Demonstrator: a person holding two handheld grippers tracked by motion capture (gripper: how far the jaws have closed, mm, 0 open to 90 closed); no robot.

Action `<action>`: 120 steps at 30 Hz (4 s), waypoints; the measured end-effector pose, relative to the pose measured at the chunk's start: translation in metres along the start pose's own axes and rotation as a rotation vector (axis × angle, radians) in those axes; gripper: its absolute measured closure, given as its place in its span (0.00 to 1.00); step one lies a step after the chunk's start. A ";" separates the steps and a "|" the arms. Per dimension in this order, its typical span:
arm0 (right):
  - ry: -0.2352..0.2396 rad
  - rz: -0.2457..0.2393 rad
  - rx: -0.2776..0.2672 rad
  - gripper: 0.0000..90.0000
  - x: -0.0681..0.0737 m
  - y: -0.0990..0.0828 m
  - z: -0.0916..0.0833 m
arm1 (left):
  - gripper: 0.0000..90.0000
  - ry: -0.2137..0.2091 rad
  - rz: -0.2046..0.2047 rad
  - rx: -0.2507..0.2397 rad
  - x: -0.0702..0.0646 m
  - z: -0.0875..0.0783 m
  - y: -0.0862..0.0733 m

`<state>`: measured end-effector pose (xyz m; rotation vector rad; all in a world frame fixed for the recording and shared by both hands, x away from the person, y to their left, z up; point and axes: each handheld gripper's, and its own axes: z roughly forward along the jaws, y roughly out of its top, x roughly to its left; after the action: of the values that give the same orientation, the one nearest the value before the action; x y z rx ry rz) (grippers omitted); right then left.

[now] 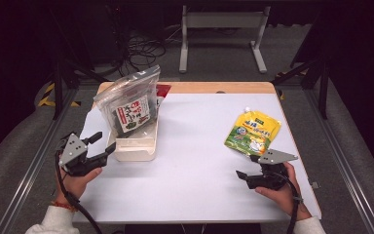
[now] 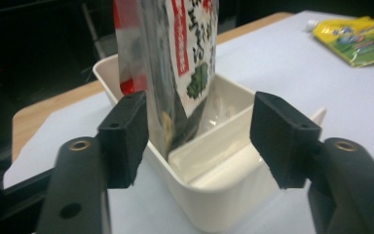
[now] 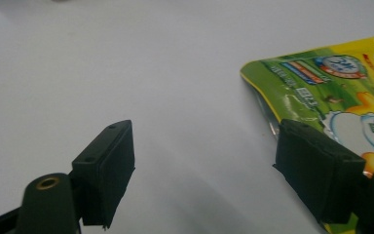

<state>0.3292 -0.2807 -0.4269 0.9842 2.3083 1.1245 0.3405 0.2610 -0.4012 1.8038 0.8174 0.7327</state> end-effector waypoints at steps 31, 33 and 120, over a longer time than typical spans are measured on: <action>-0.162 0.185 -0.028 0.30 -0.061 0.001 -0.003 | 0.21 -0.354 0.186 0.240 -0.097 0.020 -0.035; -0.175 0.225 -0.018 0.30 -0.071 0.000 0.001 | 0.20 -0.367 0.190 0.242 -0.099 0.022 -0.035; 0.083 0.328 -0.092 0.92 -0.054 0.017 0.031 | 0.19 -0.632 0.074 0.350 -0.138 0.085 -0.015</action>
<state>0.3916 -0.2966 -0.4302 1.3376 2.1864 1.4096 0.3227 0.1100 -0.4596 2.2113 0.4690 0.0315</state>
